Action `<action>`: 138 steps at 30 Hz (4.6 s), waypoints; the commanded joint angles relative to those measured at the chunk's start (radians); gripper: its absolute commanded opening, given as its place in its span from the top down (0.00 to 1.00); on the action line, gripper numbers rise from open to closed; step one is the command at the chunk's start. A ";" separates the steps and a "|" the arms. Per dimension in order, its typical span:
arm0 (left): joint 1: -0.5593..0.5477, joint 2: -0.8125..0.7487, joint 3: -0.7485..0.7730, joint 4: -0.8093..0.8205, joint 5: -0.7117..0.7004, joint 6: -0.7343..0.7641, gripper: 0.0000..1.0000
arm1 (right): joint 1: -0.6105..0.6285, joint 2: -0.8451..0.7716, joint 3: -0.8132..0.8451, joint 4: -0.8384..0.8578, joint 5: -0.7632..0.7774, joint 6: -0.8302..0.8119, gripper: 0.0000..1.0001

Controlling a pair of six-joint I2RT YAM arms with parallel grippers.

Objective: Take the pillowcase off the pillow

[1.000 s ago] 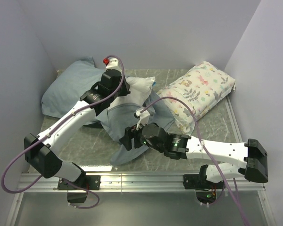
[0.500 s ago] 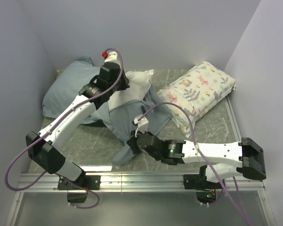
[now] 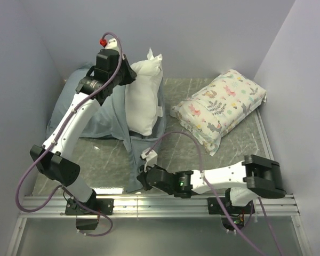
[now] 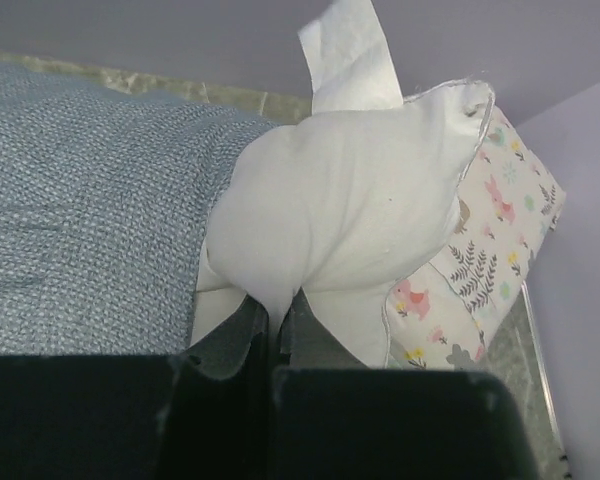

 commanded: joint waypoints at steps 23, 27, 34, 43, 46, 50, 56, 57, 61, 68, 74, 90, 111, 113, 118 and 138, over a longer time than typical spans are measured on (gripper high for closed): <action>0.102 -0.256 -0.427 0.417 0.405 -0.171 0.99 | -0.228 -0.046 0.035 -0.007 -0.156 0.007 0.36; 0.092 -0.257 -0.461 0.436 0.420 -0.173 0.99 | -0.228 -0.241 -0.071 -0.053 -0.102 0.073 0.28; -0.024 -0.254 -0.499 0.466 0.368 -0.173 1.00 | -0.246 -0.562 -0.123 -0.145 0.020 0.095 0.09; -0.135 -0.223 -0.487 0.459 0.293 -0.177 0.99 | -0.350 -0.358 0.059 -0.076 -0.064 0.082 0.02; -0.156 -0.228 -0.483 0.442 0.272 -0.170 0.99 | -0.363 -0.307 0.067 -0.015 -0.067 0.093 0.02; -0.167 -0.240 -0.518 0.449 0.258 -0.177 1.00 | -0.363 -0.284 0.069 0.025 -0.076 0.107 0.00; -0.193 -0.268 -0.559 0.485 0.290 -0.203 0.99 | -0.375 -0.220 0.107 0.039 -0.064 0.089 0.12; -0.202 -0.277 -0.568 0.486 0.287 -0.205 0.99 | -0.382 -0.199 0.119 0.033 -0.062 0.083 0.23; -0.204 -0.306 -0.558 0.456 0.258 -0.183 0.99 | -0.401 -0.180 0.200 -0.067 -0.032 0.043 1.00; -0.127 -0.323 -0.383 0.295 0.120 -0.081 0.41 | -0.402 -0.267 0.236 -0.170 0.030 -0.040 1.00; -0.046 -0.345 -0.331 0.173 -0.078 0.022 0.25 | -0.402 -0.300 0.251 -0.237 0.045 -0.082 1.00; 0.105 -0.167 -0.366 0.064 -0.008 0.146 0.28 | -0.424 -0.240 0.498 -0.385 0.019 -0.206 1.00; 0.558 -0.032 -0.372 0.147 -0.069 0.012 1.00 | -0.430 -0.352 0.759 -0.572 0.135 -0.292 1.00; 0.583 0.005 -0.366 0.152 -0.074 0.008 1.00 | -0.429 -0.378 0.759 -0.572 0.134 -0.295 1.00; 0.586 0.034 -0.368 0.170 -0.068 0.002 1.00 | -0.429 -0.392 0.768 -0.587 0.117 -0.292 1.00; 0.433 -0.531 -0.614 0.178 0.258 -0.010 0.19 | -0.429 -0.196 0.949 -0.636 0.157 -0.353 1.00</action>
